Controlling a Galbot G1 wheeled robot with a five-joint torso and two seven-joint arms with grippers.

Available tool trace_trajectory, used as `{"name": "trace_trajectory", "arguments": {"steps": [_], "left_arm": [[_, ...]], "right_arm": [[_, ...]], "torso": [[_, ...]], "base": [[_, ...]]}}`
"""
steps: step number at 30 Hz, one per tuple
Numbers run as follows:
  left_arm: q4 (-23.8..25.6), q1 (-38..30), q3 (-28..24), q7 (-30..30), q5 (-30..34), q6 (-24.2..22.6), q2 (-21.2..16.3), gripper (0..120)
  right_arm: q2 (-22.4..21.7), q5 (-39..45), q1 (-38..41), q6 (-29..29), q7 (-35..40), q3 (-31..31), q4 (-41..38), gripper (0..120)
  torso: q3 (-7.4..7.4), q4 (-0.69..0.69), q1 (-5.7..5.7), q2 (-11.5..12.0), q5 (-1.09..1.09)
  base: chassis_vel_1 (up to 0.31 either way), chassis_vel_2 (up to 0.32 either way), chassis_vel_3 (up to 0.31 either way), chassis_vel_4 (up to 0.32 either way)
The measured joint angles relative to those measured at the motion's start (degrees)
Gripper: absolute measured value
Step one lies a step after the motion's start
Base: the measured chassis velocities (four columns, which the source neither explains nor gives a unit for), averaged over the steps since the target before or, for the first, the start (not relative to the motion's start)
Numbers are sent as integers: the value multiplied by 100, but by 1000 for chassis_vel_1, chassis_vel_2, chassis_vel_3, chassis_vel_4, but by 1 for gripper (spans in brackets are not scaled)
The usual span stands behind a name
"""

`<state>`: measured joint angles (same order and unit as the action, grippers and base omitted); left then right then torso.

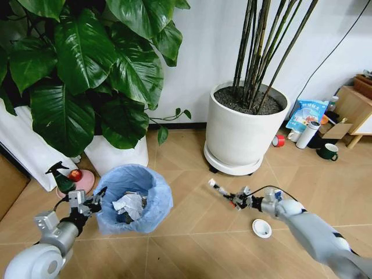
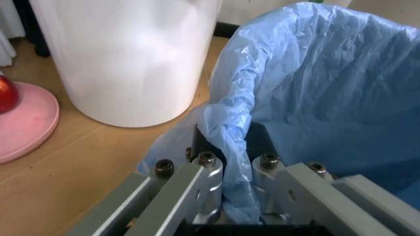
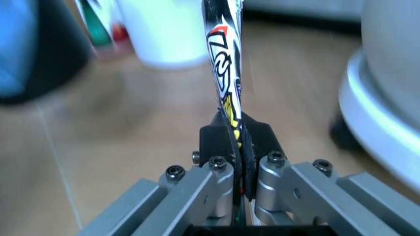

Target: Pick up the trash bin and place the garbage on the floor into it.

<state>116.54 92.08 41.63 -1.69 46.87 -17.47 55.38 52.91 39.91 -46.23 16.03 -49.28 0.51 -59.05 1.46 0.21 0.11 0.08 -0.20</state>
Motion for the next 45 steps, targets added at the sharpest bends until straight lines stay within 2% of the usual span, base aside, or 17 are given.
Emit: {"name": "trace_trajectory", "arguments": {"steps": [1, 2, 4, 6, 8, 12, 16, 18, 20, 21, 24, 29, 35, 44, 45], "left_arm": [[18, 35, 15, -9, -14, 2, 25, 0], [18, 35, 15, -9, -14, 2, 25, 0], [72, 16, -24, 0, -34, -5, 82, 0], [74, -6, -60, 6, -32, -12, 84, 0], [66, -149, -340, 18, -29, -34, 30, 0], [-28, -226, -600, -11, -30, -22, -90, 0], [-98, -265, -712, -41, -33, -1, -162, 0], [-114, -306, -763, -42, -23, 1, -188, 0], [-110, -326, -779, -43, -6, 2, -201, 0], [-110, -326, -779, -43, -6, 2, -201, 0], [-77, -320, -784, -39, 6, 0, -203, 0], [-68, -299, -766, -38, 6, -2, -173, 0], [-30, -287, -740, -38, 1, -6, -107, 0], [31, -222, -665, -35, -17, -10, -52, 0], [35, -217, -660, -35, -18, -10, -50, 0]], "right_arm": [[-36, 125, -60, 10, 29, 5, -344, 0], [-36, 125, -60, 10, 29, 5, -344, 0], [-112, 466, -240, 15, 120, 62, -1185, 0], [-126, 544, -290, 15, 132, 93, -1364, 0], [-203, 921, -510, 3, 188, 306, -2117, 0], [-269, 1400, -496, 15, 84, 339, -2741, 0], [-258, 1693, -234, -35, -37, 138, -3120, 0], [-147, 1819, 94, -112, -59, -184, -3267, 0], [-17, 1909, 456, -153, -54, -615, -3286, 0], [-17, 1909, 456, -153, -54, -615, -3286, 0], [257, 1954, 918, -192, -59, -1302, -3013, 0], [575, 1900, 1196, -191, -130, -1823, -2550, 0], [996, 1798, 1410, -160, -211, -2315, -2166, 0], [1167, 1663, 1541, -133, -293, -2536, -1950, 0], [1167, 1644, 1553, -133, -304, -2546, -1936, 3]], "torso": [[0, -4, 0, 0, 3], [0, -4, 0, 0, 3], [0, -12, 0, 0, 3], [0, -12, 0, 0, 3], [0, -11, 0, 0, 0], [0, -5, 0, 0, 2], [0, -6, 0, 0, 1], [0, -8, 0, 0, 2], [0, -10, 0, 1, 1], [0, -10, 0, 1, 1], [0, -10, 0, 1, 1], [0, -8, 0, 1, 1], [0, -9, 0, 1, 2], [0, -8, 0, 1, 2], [0, -8, 0, 1, 2]], "base": [[0, 0, 0, 0], [0, 0, 0, 0], [0, 0, 0, 0], [0, 0, 0, 0], [0, 0, 0, 0], [0, 0, 0, 0], [0, 0, 0, 0], [0, 0, 0, 0], [0, 0, 0, 0], [0, 0, 0, 0], [0, 0, 0, 0], [0, 0, 0, 0], [0, 0, 0, 0], [0, 0, 0, 0], [0, 0, 0, 0]]}}
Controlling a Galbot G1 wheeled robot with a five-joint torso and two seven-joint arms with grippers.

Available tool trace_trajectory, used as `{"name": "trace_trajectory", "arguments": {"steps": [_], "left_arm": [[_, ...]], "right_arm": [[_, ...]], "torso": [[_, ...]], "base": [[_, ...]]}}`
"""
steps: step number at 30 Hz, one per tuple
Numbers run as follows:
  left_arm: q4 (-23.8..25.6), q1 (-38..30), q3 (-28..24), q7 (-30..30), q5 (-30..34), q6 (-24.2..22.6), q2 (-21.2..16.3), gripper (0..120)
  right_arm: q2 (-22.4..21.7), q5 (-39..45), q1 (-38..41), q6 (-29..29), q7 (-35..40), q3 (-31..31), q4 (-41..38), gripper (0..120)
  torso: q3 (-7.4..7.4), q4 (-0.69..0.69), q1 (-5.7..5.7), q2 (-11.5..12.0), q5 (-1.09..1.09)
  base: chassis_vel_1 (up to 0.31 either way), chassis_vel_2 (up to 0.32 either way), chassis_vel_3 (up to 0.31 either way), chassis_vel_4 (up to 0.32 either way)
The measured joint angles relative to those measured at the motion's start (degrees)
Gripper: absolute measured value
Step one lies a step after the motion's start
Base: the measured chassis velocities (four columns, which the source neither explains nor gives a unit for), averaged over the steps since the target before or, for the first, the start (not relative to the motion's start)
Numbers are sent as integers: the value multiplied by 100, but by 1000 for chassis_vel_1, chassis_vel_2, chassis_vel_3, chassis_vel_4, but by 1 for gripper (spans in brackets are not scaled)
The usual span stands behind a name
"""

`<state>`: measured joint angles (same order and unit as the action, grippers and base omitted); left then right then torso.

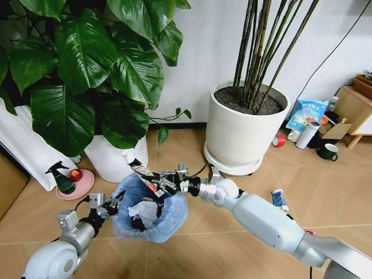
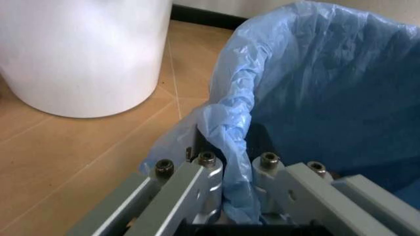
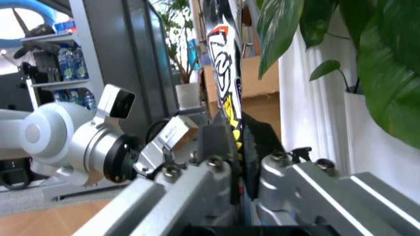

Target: Pick up the trash bin and place the garbage on the floor into it.

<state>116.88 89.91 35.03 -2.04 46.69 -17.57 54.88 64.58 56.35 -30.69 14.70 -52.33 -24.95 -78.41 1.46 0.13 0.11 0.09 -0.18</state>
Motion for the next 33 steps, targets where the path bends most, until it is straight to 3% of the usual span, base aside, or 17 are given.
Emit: {"name": "trace_trajectory", "arguments": {"steps": [8, 13, 19, 21, 22, 26, 31, 33], "left_arm": [[24, 17, 25, 3, 2, -2, 3, 0], [33, 17, 45, 7, 20, -4, -13, 0], [36, 13, 47, 14, 30, -6, -17, 0], [41, 15, 64, 24, 37, -11, -16, 0], [41, 15, 64, 24, 37, -11, -16, 0], [54, 37, 105, 31, 53, -11, -5, 0], [66, 39, 110, 30, 56, -12, 13, 0], [66, 30, 124, 31, 60, -12, 14, 0]], "right_arm": [[-55, -37, 35, -30, -62, -12, 26, 28], [-138, -53, 34, -46, -85, 5, 17, 51], [-208, -55, 22, -49, -92, 41, -6, 65], [-353, -74, -41, -49, -110, 190, -38, 79], [-353, -74, -41, -49, -110, 190, -38, 79], [-826, -191, -377, 45, 189, 772, -95, 96], [-1164, -339, -937, 103, 668, 1361, -165, 100], [-1346, -537, -1613, 104, 1232, 1923, -250, 100]], "torso": [[0, 0, 0, 0, 0], [0, 0, 0, 0, 1], [0, 0, 0, 0, 1], [0, -1, 0, 0, 2], [0, -1, 0, 0, 2], [0, 0, 0, 0, 2], [0, 0, 0, -1, 2], [-1, 0, 0, -1, 2]], "base": [[0, 0, 0, 0], [0, 0, 0, 0], [0, 0, 0, 0], [0, 0, 0, 0], [0, 0, 0, 0], [0, 0, 0, 0], [0, 0, 0, 0], [0, 0, 0, 0]]}}
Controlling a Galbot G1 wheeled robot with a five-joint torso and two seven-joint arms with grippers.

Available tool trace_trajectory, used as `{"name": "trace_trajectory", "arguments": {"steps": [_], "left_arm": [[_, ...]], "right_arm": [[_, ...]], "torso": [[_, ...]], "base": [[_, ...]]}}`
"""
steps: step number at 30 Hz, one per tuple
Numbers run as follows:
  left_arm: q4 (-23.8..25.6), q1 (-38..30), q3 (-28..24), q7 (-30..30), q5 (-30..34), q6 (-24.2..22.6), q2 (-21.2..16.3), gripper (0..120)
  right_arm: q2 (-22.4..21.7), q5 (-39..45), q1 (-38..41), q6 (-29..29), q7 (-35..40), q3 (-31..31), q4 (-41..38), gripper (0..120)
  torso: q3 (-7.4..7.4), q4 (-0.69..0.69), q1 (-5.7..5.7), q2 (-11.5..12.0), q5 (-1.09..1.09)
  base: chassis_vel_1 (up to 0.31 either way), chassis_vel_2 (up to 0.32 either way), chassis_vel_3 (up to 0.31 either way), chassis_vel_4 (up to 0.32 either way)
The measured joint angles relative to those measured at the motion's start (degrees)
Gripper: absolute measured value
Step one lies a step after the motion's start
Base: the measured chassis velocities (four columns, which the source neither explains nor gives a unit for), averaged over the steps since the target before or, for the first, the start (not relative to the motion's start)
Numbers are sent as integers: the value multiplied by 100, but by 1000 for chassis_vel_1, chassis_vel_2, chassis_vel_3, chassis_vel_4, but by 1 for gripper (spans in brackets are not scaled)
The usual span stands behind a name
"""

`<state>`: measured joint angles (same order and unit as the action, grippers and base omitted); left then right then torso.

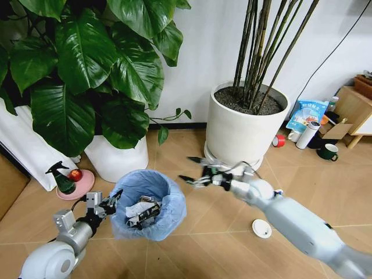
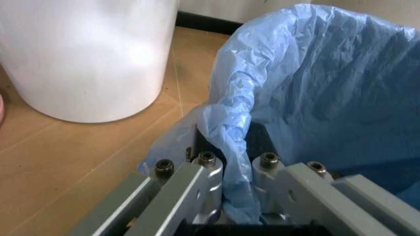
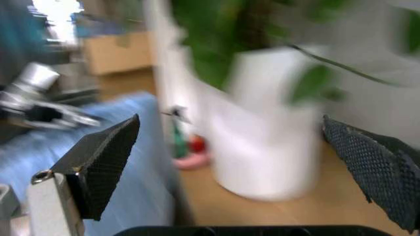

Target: Pick up the trash bin and place the garbage on the floor into it.

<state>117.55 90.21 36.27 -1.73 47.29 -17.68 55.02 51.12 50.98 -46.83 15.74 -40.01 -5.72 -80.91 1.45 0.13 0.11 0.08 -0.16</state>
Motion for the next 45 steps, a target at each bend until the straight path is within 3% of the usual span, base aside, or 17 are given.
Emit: {"name": "trace_trajectory", "arguments": {"steps": [3, 6, 16, 32, 45], "left_arm": [[-1, -5, 5, 0, 10, 0, -8, 0], [15, -15, 18, 0, 35, 0, -12, 0], [39, 8, 89, 2, 76, 0, -41, 0], [20, 27, 113, 13, 75, 0, -7, 0], [41, 110, 170, 20, 39, -3, 38, 0]], "right_arm": [[-93, -306, -531, -3, 454, 459, -29, 100], [-117, -1072, -1398, -7, 1331, 1375, 33, 100], [354, -1928, -2974, -235, 2055, 2852, 291, 100], [503, -2208, -3955, -157, 2306, 2883, 333, 100], [449, -2126, -3749, -139, 2046, 2656, 943, 100]], "torso": [[0, 3, 0, 0, 4], [0, 1, 0, 0, -2], [0, 0, 0, 0, -1], [0, 0, 0, 0, -2], [1, -1, 0, 0, -1]], "base": [[0, 0, 0, 0], [0, 0, 0, 0], [0, 0, 0, 0], [0, 0, 0, 0], [0, 0, 0, 0]]}}
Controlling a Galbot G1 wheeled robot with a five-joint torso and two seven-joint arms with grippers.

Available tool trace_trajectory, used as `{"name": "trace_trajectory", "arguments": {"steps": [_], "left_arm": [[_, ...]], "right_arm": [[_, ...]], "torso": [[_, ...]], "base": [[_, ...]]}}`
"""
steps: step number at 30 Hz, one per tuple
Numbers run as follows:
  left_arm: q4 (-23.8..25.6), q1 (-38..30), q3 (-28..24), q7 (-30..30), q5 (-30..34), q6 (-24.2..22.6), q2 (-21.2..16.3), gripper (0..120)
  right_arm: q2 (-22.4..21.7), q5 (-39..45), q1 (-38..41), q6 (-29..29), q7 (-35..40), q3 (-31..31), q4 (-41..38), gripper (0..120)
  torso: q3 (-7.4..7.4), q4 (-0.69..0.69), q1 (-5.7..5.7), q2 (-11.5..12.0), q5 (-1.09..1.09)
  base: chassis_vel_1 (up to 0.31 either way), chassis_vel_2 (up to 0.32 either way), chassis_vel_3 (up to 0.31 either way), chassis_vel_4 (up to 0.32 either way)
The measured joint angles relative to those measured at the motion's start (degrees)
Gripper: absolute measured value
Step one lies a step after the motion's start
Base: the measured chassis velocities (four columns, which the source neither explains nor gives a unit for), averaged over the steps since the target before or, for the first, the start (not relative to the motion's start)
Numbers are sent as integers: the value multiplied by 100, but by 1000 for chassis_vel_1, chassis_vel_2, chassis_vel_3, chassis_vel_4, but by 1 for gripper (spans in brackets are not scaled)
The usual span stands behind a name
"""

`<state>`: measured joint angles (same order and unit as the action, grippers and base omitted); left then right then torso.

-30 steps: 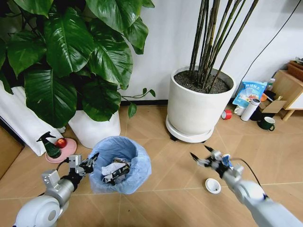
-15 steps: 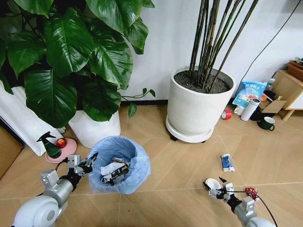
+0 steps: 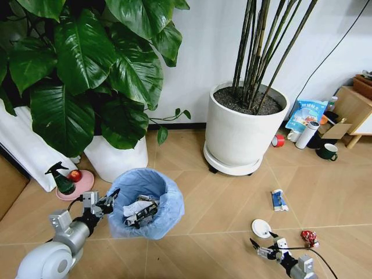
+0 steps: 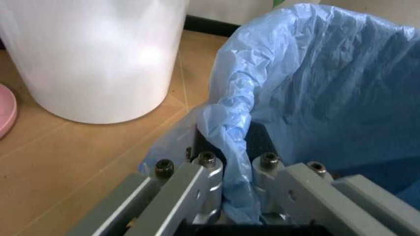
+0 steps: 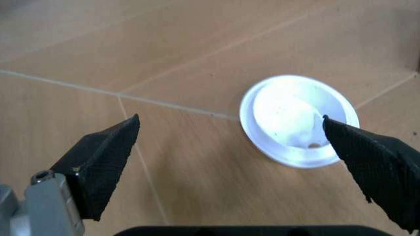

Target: Pick up the trash bin and place the garbage on the floor into it.

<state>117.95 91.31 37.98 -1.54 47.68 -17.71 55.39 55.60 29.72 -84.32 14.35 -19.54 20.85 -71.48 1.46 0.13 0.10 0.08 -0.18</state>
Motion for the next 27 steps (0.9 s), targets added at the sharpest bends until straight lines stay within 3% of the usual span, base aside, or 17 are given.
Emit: {"name": "trace_trajectory", "arguments": {"steps": [23, 27], "left_arm": [[14, 41, 67, 34, -23, -13, 85, 0], [15, 29, 87, 40, -15, -15, 87, 0]], "right_arm": [[2, 34, 879, 66, -212, -548, 917, 98], [8, 35, 1144, 24, -222, -712, 1096, 91]], "torso": [[0, 1, 1, 1, 0], [0, 0, 1, 1, 0]], "base": [[0, 0, 0, 0], [0, 0, 0, 0]]}}
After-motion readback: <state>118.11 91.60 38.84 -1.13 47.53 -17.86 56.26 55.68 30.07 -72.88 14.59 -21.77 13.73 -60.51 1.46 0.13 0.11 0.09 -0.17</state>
